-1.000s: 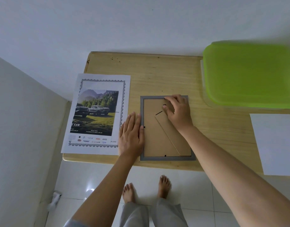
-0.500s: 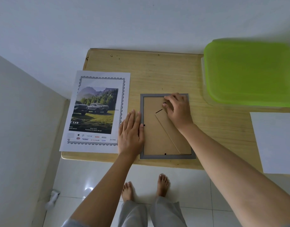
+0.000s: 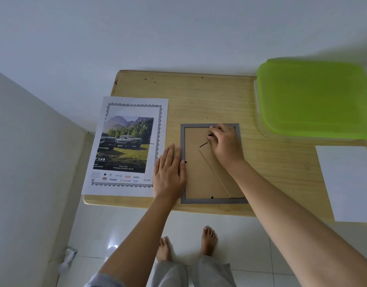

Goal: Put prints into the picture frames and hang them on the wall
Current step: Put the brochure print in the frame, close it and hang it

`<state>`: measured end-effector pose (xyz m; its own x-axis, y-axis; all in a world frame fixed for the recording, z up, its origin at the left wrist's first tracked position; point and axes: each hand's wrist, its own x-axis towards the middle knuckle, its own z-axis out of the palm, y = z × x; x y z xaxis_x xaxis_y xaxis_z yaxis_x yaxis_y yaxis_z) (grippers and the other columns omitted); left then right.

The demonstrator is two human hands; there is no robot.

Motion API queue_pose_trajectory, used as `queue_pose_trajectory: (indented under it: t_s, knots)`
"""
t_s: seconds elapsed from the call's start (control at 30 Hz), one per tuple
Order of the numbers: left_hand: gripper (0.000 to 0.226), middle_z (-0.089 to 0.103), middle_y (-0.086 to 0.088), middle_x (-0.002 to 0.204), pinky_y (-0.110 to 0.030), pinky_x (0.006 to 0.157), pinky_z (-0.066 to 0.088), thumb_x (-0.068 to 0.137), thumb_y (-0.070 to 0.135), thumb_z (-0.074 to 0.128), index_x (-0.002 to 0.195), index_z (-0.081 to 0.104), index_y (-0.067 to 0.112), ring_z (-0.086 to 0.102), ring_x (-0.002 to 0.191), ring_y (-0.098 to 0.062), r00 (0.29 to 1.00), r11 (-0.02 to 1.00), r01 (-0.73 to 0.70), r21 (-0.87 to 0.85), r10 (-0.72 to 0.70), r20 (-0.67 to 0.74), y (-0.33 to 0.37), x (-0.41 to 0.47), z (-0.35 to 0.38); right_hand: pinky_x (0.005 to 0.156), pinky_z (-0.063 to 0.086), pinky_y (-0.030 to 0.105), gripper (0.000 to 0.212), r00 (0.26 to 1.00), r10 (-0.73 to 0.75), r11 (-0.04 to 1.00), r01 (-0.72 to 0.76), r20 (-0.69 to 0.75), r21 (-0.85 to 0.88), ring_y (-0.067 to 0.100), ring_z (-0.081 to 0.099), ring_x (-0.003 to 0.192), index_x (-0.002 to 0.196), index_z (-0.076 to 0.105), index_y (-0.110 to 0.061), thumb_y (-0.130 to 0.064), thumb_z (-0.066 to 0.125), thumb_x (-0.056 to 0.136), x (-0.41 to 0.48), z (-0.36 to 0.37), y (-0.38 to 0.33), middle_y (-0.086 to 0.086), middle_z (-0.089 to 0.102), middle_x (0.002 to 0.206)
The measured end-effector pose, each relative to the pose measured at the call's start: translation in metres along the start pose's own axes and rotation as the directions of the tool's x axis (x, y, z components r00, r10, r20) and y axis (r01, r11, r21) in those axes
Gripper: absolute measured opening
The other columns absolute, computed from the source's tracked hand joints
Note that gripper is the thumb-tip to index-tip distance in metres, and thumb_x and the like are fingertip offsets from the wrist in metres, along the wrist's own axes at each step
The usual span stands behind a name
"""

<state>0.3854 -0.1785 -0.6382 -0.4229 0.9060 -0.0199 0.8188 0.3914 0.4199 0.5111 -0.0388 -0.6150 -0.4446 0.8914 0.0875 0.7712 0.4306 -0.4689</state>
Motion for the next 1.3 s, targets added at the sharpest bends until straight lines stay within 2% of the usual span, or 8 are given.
queue_pose_trajectory:
  t_s: [0.13,0.23,0.47,0.57,0.7,0.87,1.07,1.3]
  knots:
    - [0.058,0.019,0.006,0.154,-0.026,0.116,0.003,0.092,0.045,0.012,0.146,0.021,0.026,0.006,0.141,-0.002,1.0,1.0,-0.004,0.011,0.004,0.019,-0.001,0.0,0.001,0.091,0.041,0.03,0.037,0.999,0.046,0.995,-0.044,-0.027,0.091,0.029,0.049,0.11,0.126,0.052,-0.001,-0.012,0.053,0.092,-0.013,-0.014,0.003,0.014,0.058,0.114]
    - [0.059,0.018,0.006,0.155,-0.026,0.116,0.003,0.091,0.046,0.01,0.146,0.019,0.026,0.005,0.14,-0.003,1.0,1.0,-0.011,0.009,0.011,0.023,-0.001,0.0,0.0,0.087,0.035,0.022,0.033,0.982,0.172,0.979,-0.161,-0.08,0.128,0.028,0.047,0.111,0.124,0.053,-0.001,-0.012,0.051,0.093,-0.037,-0.026,0.014,0.011,0.057,0.116]
    - [0.064,0.016,0.005,0.155,-0.027,0.116,0.001,0.088,0.048,0.006,0.146,0.018,0.024,0.006,0.142,-0.005,1.0,1.0,-0.004,-0.023,0.005,0.03,0.002,-0.001,-0.001,0.084,0.035,0.024,0.034,0.924,0.369,0.921,-0.349,-0.103,0.172,0.03,0.05,0.103,0.123,0.054,0.002,-0.009,0.054,0.091,-0.085,-0.023,0.025,0.016,0.055,0.103]
    - [0.063,0.014,0.006,0.156,-0.026,0.115,-0.001,0.089,0.047,0.006,0.147,0.018,0.024,0.005,0.143,-0.007,0.999,1.0,0.005,-0.019,-0.004,0.035,0.002,-0.001,-0.001,0.083,0.035,0.022,0.038,0.883,0.457,0.87,-0.418,-0.11,0.261,0.029,0.05,0.099,0.127,0.052,0.001,-0.008,0.055,0.09,-0.083,-0.02,0.015,0.016,0.053,0.102]
    - [0.057,0.015,0.006,0.155,-0.026,0.115,-0.001,0.093,0.041,0.016,0.147,0.019,0.024,0.006,0.143,-0.007,0.999,1.0,0.013,-0.011,-0.013,0.035,0.002,-0.001,0.0,0.082,0.037,0.016,0.037,0.817,0.574,0.752,-0.496,-0.06,0.433,0.015,0.051,0.095,0.125,0.053,-0.005,-0.009,0.057,0.089,-0.082,-0.026,0.012,0.014,0.051,0.111]
    - [0.058,0.016,0.005,0.155,-0.025,0.114,-0.002,0.092,0.041,0.015,0.146,0.021,0.023,0.008,0.143,-0.008,0.999,1.0,0.014,-0.028,-0.013,0.029,0.002,-0.001,0.0,0.083,0.041,0.018,0.039,0.799,0.602,0.668,-0.511,0.011,0.541,0.011,0.051,0.097,0.126,0.053,-0.008,-0.011,0.06,0.087,-0.083,-0.032,0.017,0.008,0.056,0.114]
    - [0.057,0.017,0.005,0.155,-0.027,0.115,0.0,0.092,0.039,0.019,0.146,0.022,0.022,0.009,0.143,-0.008,0.999,0.999,0.019,-0.03,-0.018,0.034,0.002,0.0,0.0,0.066,0.043,0.003,0.04,0.823,0.56,0.586,-0.472,0.092,0.658,0.013,0.054,0.086,0.128,0.051,-0.015,-0.019,0.059,0.089,-0.089,-0.036,0.021,0.006,0.061,0.099]
    - [0.058,0.016,0.002,0.156,-0.03,0.116,0.002,0.092,0.041,0.017,0.147,0.021,0.023,0.009,0.144,-0.012,0.997,0.999,-0.027,-0.02,0.029,0.075,0.001,0.001,-0.005,0.085,0.036,0.015,0.04,0.814,0.57,0.524,-0.468,0.115,0.712,0.009,0.048,0.1,0.133,0.047,-0.017,-0.016,0.053,0.093,-0.096,-0.04,0.016,0.0,0.054,0.107]
